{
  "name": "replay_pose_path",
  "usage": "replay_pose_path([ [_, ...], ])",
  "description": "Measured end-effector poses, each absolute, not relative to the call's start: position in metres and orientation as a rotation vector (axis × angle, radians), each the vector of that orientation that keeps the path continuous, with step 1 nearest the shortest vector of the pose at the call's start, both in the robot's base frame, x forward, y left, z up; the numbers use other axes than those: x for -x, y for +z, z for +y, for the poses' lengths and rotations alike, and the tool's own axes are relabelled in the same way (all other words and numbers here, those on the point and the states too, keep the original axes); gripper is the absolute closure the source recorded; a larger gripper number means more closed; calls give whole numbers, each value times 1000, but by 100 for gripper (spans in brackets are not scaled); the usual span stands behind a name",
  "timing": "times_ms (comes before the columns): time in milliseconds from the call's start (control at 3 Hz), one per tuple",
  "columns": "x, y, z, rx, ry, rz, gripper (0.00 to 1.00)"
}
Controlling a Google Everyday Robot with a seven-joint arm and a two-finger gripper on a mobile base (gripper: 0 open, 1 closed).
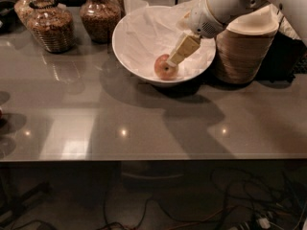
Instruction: Pick apple from white bowl
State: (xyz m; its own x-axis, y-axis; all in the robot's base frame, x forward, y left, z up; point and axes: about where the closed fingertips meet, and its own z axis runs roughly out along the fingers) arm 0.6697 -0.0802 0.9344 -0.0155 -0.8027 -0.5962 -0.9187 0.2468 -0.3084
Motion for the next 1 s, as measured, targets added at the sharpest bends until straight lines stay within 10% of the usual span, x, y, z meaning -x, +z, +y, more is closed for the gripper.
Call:
replay_pose_path([
  [1000, -679, 879, -56, 1637, 347, 1895, 25],
])
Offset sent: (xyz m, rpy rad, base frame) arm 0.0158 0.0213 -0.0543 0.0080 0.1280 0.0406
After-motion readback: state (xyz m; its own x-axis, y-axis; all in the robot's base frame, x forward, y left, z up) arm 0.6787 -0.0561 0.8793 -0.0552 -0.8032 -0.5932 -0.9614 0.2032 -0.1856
